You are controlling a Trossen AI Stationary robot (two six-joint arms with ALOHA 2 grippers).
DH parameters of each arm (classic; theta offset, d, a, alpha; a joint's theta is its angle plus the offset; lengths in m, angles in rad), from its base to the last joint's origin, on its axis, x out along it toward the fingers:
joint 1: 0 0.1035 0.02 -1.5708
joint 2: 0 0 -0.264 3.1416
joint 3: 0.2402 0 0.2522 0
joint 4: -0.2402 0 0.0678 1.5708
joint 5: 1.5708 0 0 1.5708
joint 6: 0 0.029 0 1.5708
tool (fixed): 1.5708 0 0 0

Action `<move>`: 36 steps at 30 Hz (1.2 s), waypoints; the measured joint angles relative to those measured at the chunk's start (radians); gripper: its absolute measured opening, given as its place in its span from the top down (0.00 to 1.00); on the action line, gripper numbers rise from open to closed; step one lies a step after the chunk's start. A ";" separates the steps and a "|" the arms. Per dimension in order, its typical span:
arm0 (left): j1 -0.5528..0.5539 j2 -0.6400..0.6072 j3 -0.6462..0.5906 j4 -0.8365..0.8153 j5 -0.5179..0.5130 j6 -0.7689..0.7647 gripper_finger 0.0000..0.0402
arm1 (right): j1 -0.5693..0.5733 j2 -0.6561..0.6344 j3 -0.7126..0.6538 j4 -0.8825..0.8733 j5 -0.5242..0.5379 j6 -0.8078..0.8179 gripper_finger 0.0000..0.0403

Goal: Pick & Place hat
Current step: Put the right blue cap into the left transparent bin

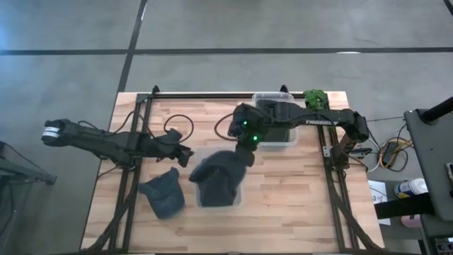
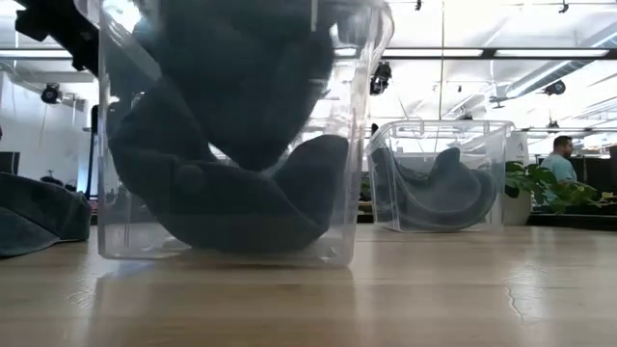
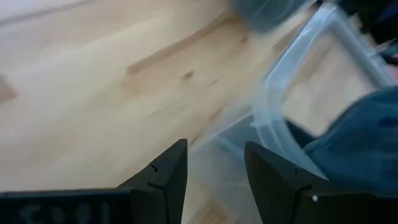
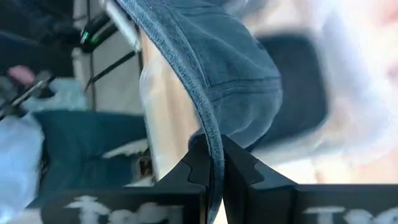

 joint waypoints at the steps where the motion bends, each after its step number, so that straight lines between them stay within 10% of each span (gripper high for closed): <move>1: 0.000 0.000 0.000 0.020 -0.006 0.008 0.62 | -0.001 -0.004 0.018 -0.012 0.019 -0.004 0.97; 9: 0.002 0.018 0.000 0.055 -0.026 0.044 0.62 | -0.013 0.023 0.174 -0.344 -0.027 -0.130 0.97; 36: 0.002 0.075 0.002 0.182 0.057 0.121 0.62 | 0.003 0.294 0.184 -0.227 -0.230 -0.292 0.97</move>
